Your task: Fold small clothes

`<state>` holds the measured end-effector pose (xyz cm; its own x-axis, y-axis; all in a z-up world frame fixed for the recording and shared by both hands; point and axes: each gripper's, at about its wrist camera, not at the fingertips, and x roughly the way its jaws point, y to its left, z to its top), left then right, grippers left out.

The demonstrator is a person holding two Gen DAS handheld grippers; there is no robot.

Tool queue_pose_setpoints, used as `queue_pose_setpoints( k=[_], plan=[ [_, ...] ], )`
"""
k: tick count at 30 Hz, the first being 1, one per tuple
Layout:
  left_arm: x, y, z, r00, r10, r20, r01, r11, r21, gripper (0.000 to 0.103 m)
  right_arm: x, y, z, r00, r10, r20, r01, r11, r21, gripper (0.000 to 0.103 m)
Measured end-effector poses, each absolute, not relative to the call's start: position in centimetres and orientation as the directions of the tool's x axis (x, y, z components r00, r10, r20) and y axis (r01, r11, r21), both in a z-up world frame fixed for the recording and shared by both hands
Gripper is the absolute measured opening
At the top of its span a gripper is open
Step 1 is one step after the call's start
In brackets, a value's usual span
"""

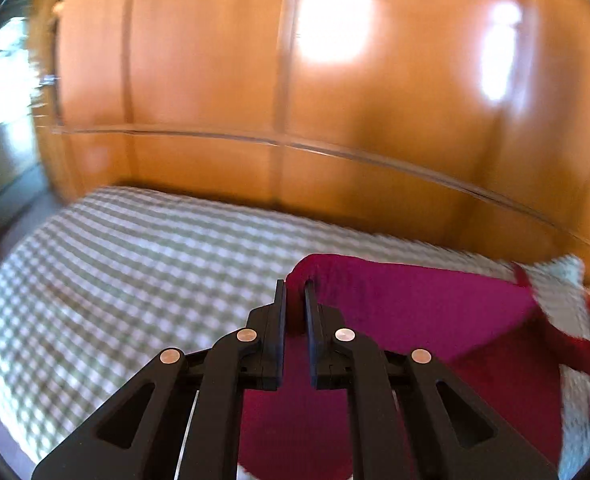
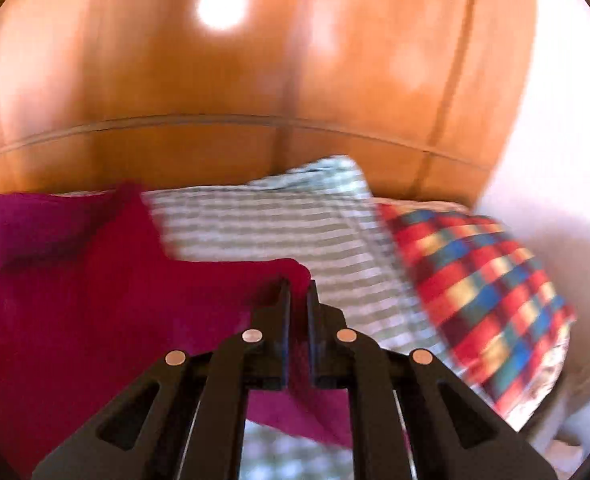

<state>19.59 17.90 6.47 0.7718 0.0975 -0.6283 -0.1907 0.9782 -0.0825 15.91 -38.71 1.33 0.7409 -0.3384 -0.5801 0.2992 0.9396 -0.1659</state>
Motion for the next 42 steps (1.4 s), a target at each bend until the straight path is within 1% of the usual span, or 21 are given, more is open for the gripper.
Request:
queue_pose_setpoints(
  k=[3,6,7,8,9,10,11,12,14,16,18,22,25,27,29,30,32,33,34,35,42],
  plan=[
    [22.4,19.3,6.6,0.741,0.185,-0.646,-0.285,0.957,-0.054,0.007,19.4,-42.0,0.8,0.679,-0.412,-0.607,0.377,0.906,-0.192,0.006],
    [24.6,18.8,5.8,0.707,0.226,-0.67,-0.311,0.95,-0.007,0.007,22.2,-43.7,-0.4,0.623,-0.46,-0.632,0.413,0.88,-0.234,0.006],
    [25.2,18.6,5.4,0.69,0.24,-0.683,-0.322,0.947,0.007,0.008,23.0,-44.0,-0.9,0.61,-0.458,-0.647,0.418,0.879,-0.229,0.01],
    [25.9,18.4,4.9,0.682,0.236,-0.693,-0.317,0.948,0.011,0.008,23.7,-44.6,-1.4,0.599,-0.454,-0.659,0.426,0.878,-0.218,0.025],
    [26.2,18.3,4.6,0.672,0.242,-0.7,-0.316,0.948,0.024,0.013,23.9,-44.6,-1.7,0.599,-0.46,-0.655,0.436,0.874,-0.214,0.039],
    [26.3,18.2,4.3,0.666,0.245,-0.705,-0.316,0.948,0.032,0.033,23.7,-44.5,-1.7,0.603,-0.464,-0.648,0.445,0.871,-0.209,0.064],
    [25.9,18.3,3.9,0.671,0.243,-0.701,-0.315,0.949,0.027,0.061,23.2,-44.5,-1.7,0.614,-0.47,-0.634,0.459,0.866,-0.198,0.076],
    [25.7,18.6,3.6,0.684,0.239,-0.689,-0.314,0.949,0.018,0.07,22.8,-44.3,-1.6,0.623,-0.472,-0.624,0.463,0.865,-0.192,0.078],
    [24.4,19.2,3.1,0.706,0.221,-0.672,-0.3,0.954,-0.002,0.072,21.3,-43.0,-1.5,0.645,-0.449,-0.619,0.431,0.882,-0.191,0.081],
    [22.6,19.4,2.1,0.713,0.114,-0.692,-0.232,0.97,-0.079,0.072,19.2,-41.3,-1.8,0.665,-0.39,-0.637,0.376,0.912,-0.166,0.085],
    [20.3,18.5,0.6,0.698,-0.02,-0.716,-0.115,0.983,-0.14,0.072,16.5,-39.6,-2.9,0.674,-0.265,-0.689,0.279,0.956,-0.095,0.085],
    [15.3,15.5,-2.7,0.624,-0.209,-0.753,0.071,0.975,-0.211,0.072,11.0,-35.8,-6.8,0.595,0.03,-0.803,0.095,0.99,0.107,0.083],
    [11.3,13.0,-5.6,0.536,-0.348,-0.769,0.181,0.937,-0.299,0.072,7.0,-32.3,-9.5,0.498,0.232,-0.835,-0.011,0.965,0.262,0.072],
    [9.2,11.8,-7.0,0.482,-0.424,-0.767,0.216,0.906,-0.365,0.072,5.3,-30.4,-10.4,0.468,0.286,-0.836,-0.042,0.953,0.301,0.065],
    [7.8,10.9,-8.2,0.455,-0.45,-0.768,0.22,0.893,-0.393,0.072,4.2,-28.7,-11.4,0.436,0.338,-0.834,-0.072,0.937,0.342,0.048],
    [7.5,10.5,-8.7,0.446,-0.45,-0.774,0.214,0.893,-0.396,0.069,4.0,-28.0,-11.7,0.428,0.348,-0.834,-0.083,0.934,0.347,0.045],
    [7.1,9.8,-9.8,0.44,-0.42,-0.794,0.183,0.907,-0.379,0.042,3.6,-26.4,-11.9,0.434,0.339,-0.835,-0.118,0.94,0.32,0.029],
    [7.0,9.6,-10.0,0.451,-0.404,-0.796,0.175,0.914,-0.365,0.032,3.8,-26.1,-11.9,0.439,0.329,-0.836,-0.132,0.944,0.303,0.024],
    [6.9,9.4,-9.9,0.441,-0.422,-0.792,0.181,0.906,-0.382,0.006,3.9,-25.8,-11.7,0.443,0.324,-0.836,-0.141,0.946,0.292,0.016],
    [6.9,9.4,-9.8,0.442,-0.425,-0.79,0.169,0.904,-0.392,0.006,4.1,-25.9,-11.2,0.456,0.315,-0.832,-0.148,0.949,0.278,0.012],
    [3.6,12.3,-6.9,0.51,-0.416,-0.753,0.162,0.906,-0.391,0.006,1.8,-29.6,-7.8,0.556,0.273,-0.785,-0.17,0.962,0.214,0.011]
  ],
)
